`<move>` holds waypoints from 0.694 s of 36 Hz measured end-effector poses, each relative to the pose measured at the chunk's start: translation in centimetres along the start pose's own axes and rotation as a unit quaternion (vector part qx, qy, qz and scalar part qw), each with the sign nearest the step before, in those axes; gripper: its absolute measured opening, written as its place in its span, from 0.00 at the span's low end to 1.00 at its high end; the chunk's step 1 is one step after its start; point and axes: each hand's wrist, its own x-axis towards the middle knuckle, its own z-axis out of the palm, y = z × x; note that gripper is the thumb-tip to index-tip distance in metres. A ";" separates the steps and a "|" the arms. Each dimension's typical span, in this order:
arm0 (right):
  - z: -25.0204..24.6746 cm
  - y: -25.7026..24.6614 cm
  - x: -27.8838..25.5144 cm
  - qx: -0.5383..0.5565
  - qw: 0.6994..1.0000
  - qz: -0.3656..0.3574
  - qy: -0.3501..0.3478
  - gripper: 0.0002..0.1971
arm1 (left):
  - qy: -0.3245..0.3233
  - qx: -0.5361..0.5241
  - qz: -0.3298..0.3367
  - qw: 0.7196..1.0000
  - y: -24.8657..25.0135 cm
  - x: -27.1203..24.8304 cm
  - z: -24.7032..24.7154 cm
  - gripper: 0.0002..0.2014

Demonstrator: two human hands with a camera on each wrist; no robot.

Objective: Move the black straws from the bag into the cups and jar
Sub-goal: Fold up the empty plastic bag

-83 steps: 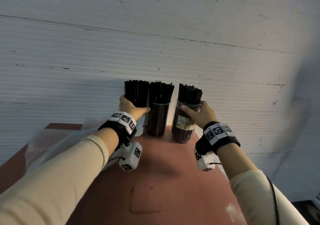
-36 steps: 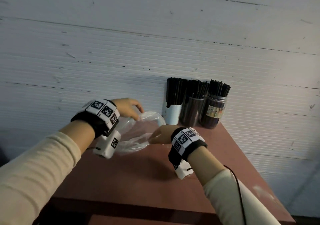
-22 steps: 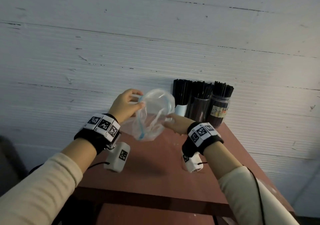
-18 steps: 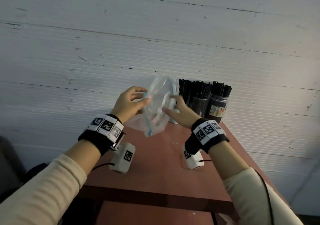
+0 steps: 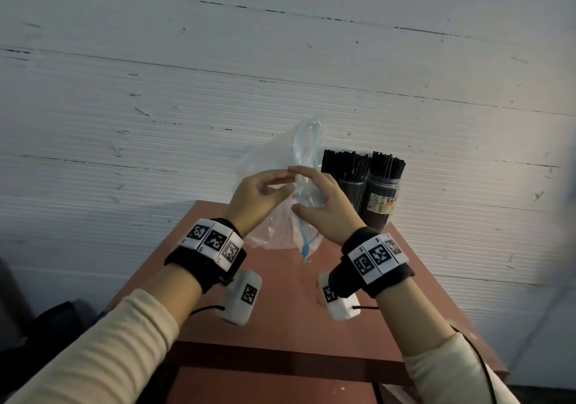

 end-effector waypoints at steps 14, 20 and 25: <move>-3.0 0.3 -2.4 0.080 0.996 -0.014 0.024 0.28 | -0.070 -0.184 -0.161 0.967 -3.3 1.1 -4.4 0.29; -2.5 1.6 -1.7 -0.023 0.994 0.054 0.094 0.28 | 0.056 -0.037 -0.104 0.992 -3.8 1.2 -3.3 0.39; -0.7 1.6 -0.7 -0.102 0.982 0.106 0.120 0.29 | 0.089 0.134 0.002 0.987 -2.3 0.8 -0.6 0.39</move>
